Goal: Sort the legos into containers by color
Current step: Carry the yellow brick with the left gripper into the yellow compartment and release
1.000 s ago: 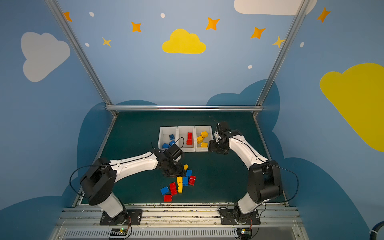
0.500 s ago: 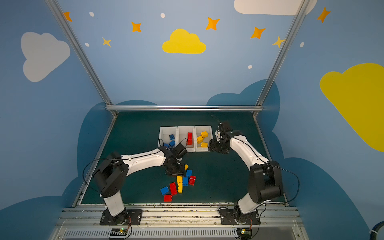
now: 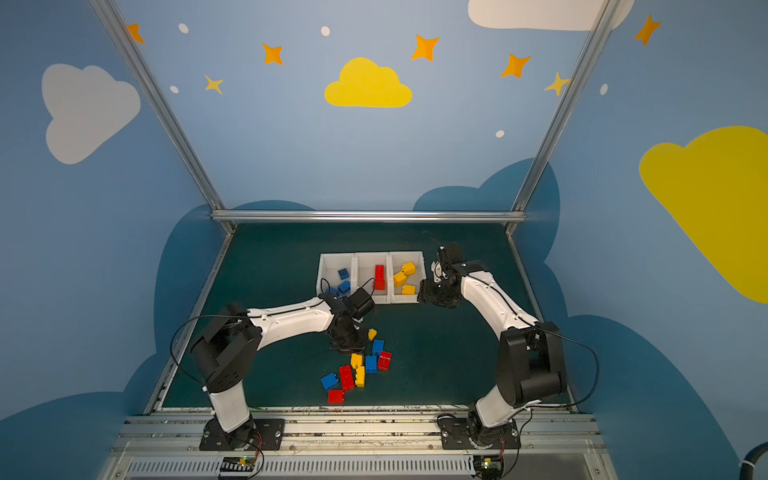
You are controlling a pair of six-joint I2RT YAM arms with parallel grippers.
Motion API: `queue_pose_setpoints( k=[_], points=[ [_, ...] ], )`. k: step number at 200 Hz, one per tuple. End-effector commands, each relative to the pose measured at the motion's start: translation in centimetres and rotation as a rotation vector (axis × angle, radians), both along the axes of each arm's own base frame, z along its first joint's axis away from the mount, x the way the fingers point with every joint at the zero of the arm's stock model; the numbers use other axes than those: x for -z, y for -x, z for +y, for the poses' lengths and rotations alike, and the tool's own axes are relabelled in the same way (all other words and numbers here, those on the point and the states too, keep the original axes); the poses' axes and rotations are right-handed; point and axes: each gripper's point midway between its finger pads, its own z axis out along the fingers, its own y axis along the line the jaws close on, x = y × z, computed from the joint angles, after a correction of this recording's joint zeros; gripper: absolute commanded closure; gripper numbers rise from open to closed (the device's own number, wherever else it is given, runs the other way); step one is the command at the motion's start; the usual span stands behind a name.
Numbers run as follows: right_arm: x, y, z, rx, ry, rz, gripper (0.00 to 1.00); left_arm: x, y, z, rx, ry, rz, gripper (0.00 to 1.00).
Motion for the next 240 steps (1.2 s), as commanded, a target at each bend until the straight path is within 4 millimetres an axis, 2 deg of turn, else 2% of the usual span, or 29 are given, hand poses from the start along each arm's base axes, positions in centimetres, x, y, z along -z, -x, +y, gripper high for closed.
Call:
queue_pose_setpoints(
  k=[1, 24, 53, 90, 120, 145, 163, 201, 228, 240],
  points=[
    [-0.8, 0.4, -0.4, 0.006, 0.0, -0.012, 0.32, -0.4, -0.4, 0.5, 0.013, -0.01, -0.025, 0.67],
    [-1.3, 0.5, -0.5, 0.009, 0.005, -0.021, 0.33, -1.8, -1.7, 0.6, 0.009, 0.011, -0.074, 0.67],
    [-2.0, 0.6, -0.9, 0.025, 0.007, -0.038, 0.33, -5.0, -4.5, -0.5, 0.036, 0.069, -0.169, 0.67],
    [-3.0, 1.1, -1.7, 0.07, -0.01, -0.062, 0.34, -10.2, -10.0, -3.9, 0.075, 0.179, -0.321, 0.67],
    [-3.7, 1.9, -2.9, 0.116, -0.024, -0.078, 0.34, -12.6, -14.8, -7.1, 0.096, 0.25, -0.41, 0.66],
    [-4.0, 2.8, -4.1, 0.145, -0.018, -0.074, 0.34, -13.1, -18.7, -9.4, 0.102, 0.322, -0.46, 0.66],
    [-4.1, 3.3, -4.6, 0.16, -0.022, -0.073, 0.34, -12.8, -20.8, -11.2, 0.113, 0.362, -0.475, 0.66],
    [-4.4, 4.0, -5.3, 0.178, -0.019, -0.074, 0.34, -12.1, -23.4, -14.0, 0.132, 0.388, -0.459, 0.65],
    [-4.4, 4.5, -5.6, 0.181, -0.013, -0.067, 0.34, -11.4, -25.2, -14.7, 0.095, 0.419, -0.468, 0.64],
    [-4.3, 4.7, -5.6, 0.181, -0.012, -0.063, 0.34, -11.2, -25.8, -14.9, 0.077, 0.431, -0.473, 0.61]
  ],
)
